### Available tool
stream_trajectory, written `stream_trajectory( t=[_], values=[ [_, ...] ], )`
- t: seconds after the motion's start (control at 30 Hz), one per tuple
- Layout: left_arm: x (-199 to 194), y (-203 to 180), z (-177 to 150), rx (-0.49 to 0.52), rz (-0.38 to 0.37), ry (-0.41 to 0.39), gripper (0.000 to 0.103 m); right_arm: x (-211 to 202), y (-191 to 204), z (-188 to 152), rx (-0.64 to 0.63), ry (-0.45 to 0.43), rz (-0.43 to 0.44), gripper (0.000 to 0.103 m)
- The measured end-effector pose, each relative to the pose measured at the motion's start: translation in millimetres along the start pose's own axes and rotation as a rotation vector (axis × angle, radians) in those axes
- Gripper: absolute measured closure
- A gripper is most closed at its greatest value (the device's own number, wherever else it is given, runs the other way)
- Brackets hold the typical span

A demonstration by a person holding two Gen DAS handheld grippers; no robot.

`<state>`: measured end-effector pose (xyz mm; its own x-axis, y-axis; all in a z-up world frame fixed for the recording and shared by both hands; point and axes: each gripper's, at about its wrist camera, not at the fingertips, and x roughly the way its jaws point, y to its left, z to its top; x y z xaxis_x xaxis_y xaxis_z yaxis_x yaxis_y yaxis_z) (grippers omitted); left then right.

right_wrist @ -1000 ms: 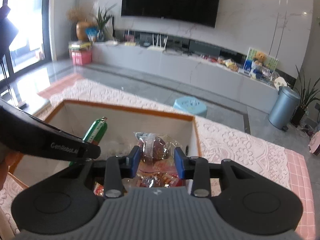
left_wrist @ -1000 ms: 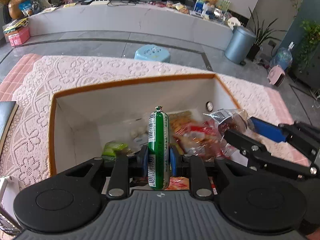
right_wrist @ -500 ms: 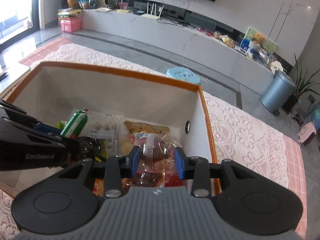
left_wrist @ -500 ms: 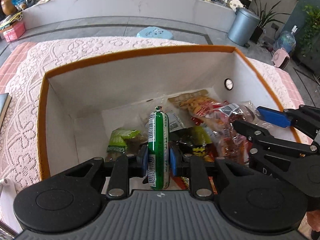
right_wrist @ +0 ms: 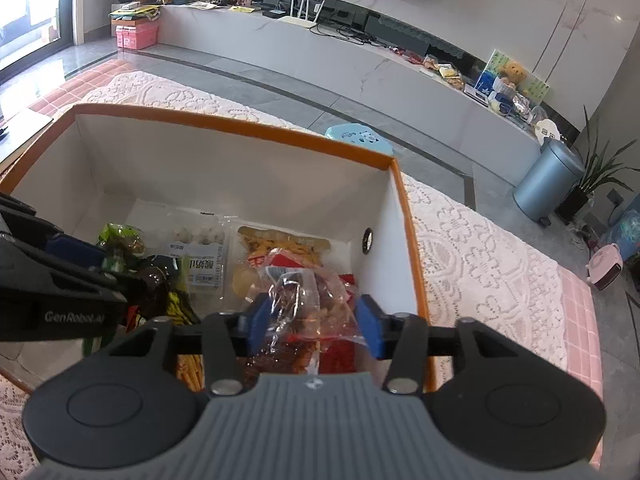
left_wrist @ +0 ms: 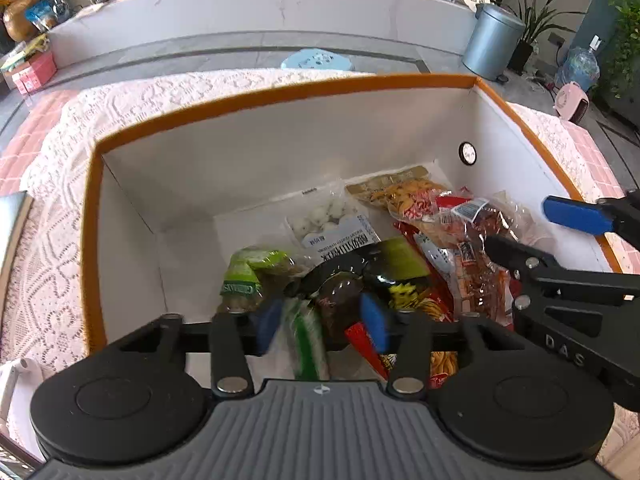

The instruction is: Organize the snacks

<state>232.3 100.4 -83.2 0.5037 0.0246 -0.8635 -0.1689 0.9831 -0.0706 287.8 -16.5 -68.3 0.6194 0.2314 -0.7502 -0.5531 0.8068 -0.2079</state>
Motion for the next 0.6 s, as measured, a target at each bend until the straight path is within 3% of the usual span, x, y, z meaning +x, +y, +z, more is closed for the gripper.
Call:
stream_trajectory(
  t=[0.1,0.33,0.6],
  values=[
    [-10.2,-2.1,1.2,0.006,0.027,-0.035,0.036,-8.0,-4.3,0.9,0.013,-0.011,0.003,0.035],
    [-45.7,-6.8,2.5,-0.022,0.018,-0.128,0.033,-43.4,-17.7,2.0,0.053,-0.074,-0.020,0.025],
    [-103.4,-27.2,-11.4,-0.001,0.006,-0.316,0.032,-102.7,-34.9,-14.1,0.177,-0.166,-0.026,0.014]
  ],
)
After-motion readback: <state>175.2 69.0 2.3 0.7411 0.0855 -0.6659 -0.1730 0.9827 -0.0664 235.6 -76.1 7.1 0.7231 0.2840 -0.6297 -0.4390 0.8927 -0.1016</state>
